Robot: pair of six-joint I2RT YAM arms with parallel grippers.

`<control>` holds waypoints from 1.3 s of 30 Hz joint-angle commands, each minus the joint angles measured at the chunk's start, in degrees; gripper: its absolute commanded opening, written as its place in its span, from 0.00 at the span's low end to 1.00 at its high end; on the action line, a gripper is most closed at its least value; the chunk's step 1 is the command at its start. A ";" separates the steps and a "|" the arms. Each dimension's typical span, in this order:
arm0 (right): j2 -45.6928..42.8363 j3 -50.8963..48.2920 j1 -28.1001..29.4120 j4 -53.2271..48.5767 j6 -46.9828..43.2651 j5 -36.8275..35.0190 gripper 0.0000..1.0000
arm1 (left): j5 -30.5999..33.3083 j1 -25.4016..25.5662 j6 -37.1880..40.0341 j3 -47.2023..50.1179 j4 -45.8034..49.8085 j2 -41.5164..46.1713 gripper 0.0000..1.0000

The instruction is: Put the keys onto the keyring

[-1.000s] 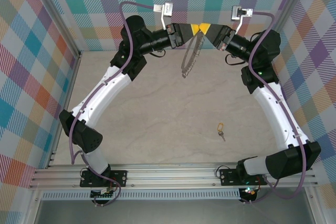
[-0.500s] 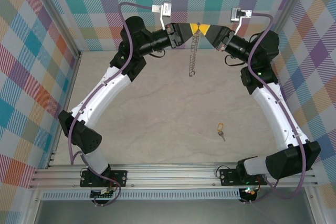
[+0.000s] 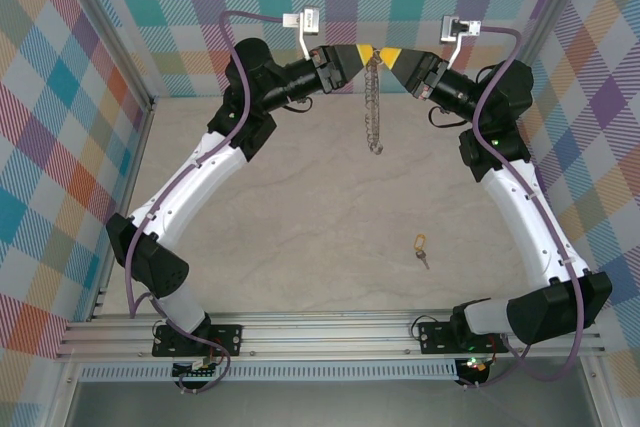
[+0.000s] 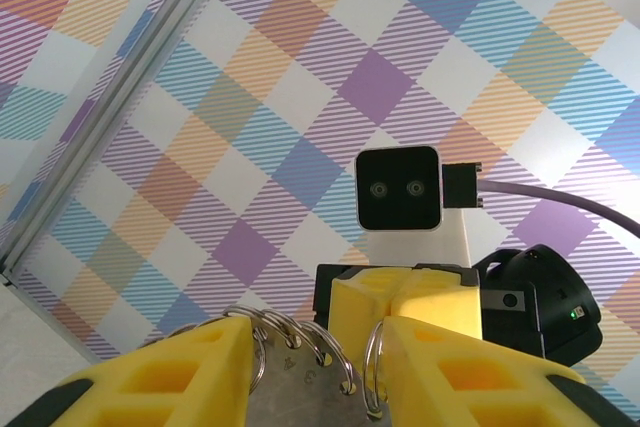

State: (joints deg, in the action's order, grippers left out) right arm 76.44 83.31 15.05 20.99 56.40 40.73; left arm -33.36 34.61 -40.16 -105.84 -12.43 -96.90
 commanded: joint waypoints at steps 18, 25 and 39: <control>-0.70 0.69 0.33 4.88 1.43 0.27 0.00 | -2.36 0.90 -3.31 -1.64 -5.59 -0.78 0.33; -0.46 0.46 0.33 5.15 1.67 0.11 0.00 | -2.93 1.25 -3.52 -1.87 -6.13 -1.09 0.31; -0.24 0.19 0.33 4.76 1.60 -0.35 0.00 | -4.12 1.86 -4.84 -0.59 -8.89 -1.09 0.19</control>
State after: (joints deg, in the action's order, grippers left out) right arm 76.44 83.31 15.05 21.87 57.82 40.73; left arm -36.27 35.57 -44.60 -105.91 -18.15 -98.04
